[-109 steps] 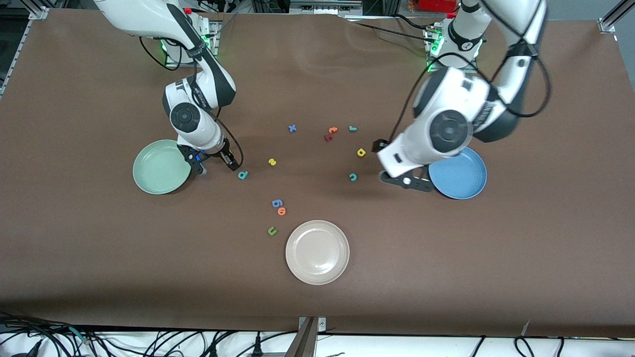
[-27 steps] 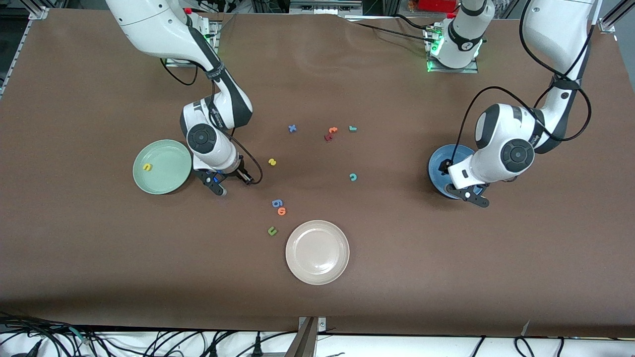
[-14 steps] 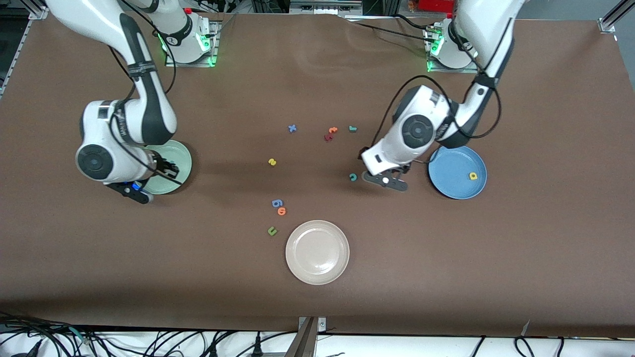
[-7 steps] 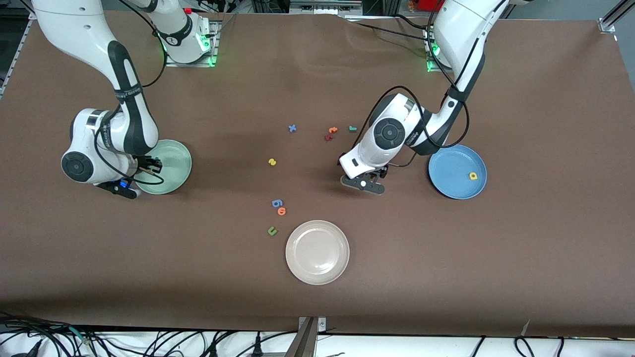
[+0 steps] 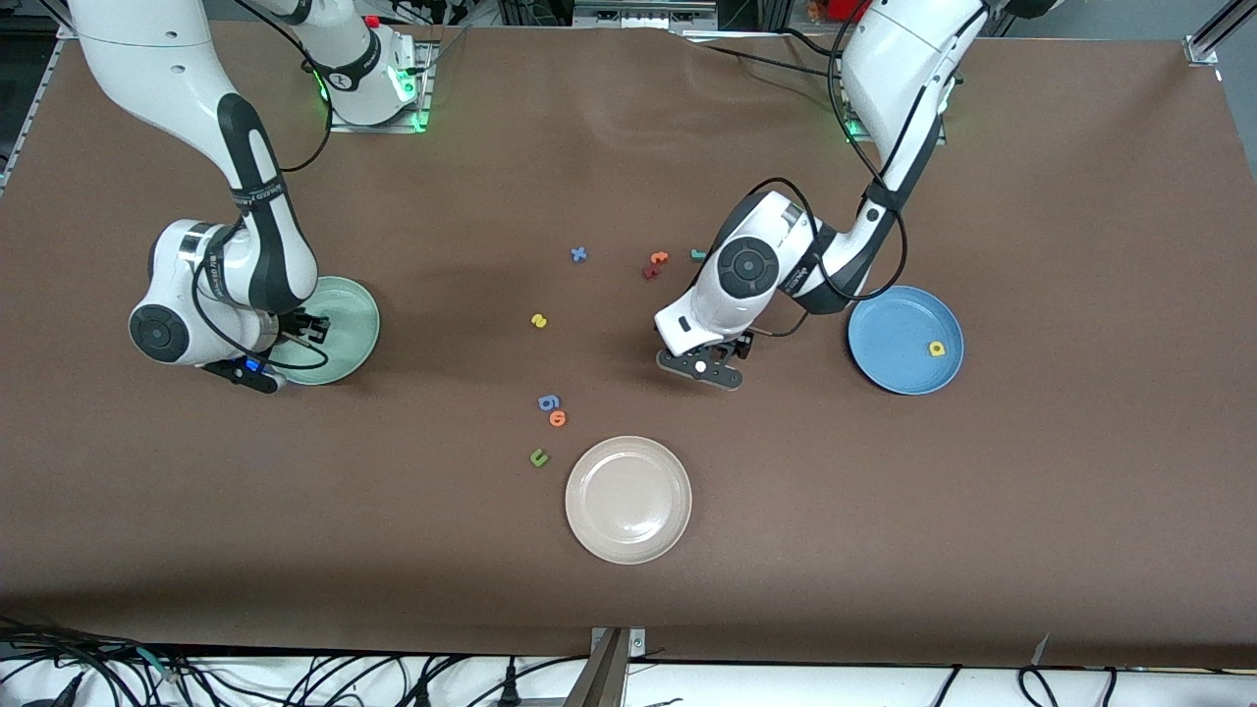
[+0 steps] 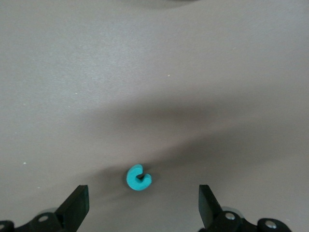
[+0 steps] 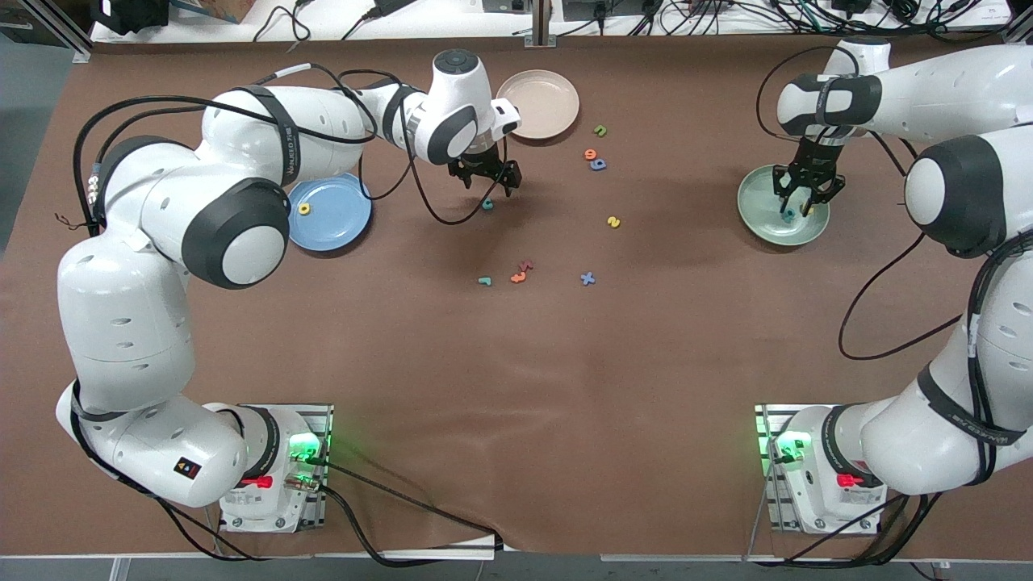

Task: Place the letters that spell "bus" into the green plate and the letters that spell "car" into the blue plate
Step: 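Grasp the c with the left gripper while the right gripper reaches the 2, then place the c on the blue plate while the right gripper grasps the 2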

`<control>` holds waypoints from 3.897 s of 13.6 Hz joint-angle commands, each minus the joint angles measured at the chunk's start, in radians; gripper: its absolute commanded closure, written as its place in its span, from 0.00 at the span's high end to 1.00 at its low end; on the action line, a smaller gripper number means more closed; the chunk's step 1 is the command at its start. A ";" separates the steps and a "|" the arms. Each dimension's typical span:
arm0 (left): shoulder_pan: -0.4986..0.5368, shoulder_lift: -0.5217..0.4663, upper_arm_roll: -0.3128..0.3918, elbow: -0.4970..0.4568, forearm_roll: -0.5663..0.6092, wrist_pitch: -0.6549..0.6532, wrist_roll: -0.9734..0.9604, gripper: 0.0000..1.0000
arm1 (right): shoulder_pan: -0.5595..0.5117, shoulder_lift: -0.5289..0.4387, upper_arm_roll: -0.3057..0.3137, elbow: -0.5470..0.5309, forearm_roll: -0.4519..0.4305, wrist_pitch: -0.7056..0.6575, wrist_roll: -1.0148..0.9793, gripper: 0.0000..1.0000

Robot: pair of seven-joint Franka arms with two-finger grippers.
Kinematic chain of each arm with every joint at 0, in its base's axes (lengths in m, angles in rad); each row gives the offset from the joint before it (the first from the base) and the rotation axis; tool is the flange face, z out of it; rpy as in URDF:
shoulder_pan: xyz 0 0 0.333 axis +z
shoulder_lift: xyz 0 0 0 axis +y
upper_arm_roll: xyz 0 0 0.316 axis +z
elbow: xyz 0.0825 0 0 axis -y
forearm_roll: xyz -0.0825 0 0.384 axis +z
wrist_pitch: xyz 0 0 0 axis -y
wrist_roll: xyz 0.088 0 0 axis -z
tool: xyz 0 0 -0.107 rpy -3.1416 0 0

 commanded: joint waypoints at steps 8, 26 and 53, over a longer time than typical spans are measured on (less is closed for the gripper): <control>-0.033 0.034 0.008 0.005 0.139 0.038 -0.168 0.99 | 0.055 -0.144 0.187 0.022 0.022 -0.065 0.403 0.91; -0.025 0.021 0.008 -0.111 0.140 0.181 -0.216 0.53 | 0.279 0.024 0.406 0.030 0.023 0.372 1.046 0.89; 0.386 -0.386 0.003 -0.407 0.142 -0.077 0.510 0.22 | 0.277 0.051 0.397 0.027 0.006 0.397 1.034 0.23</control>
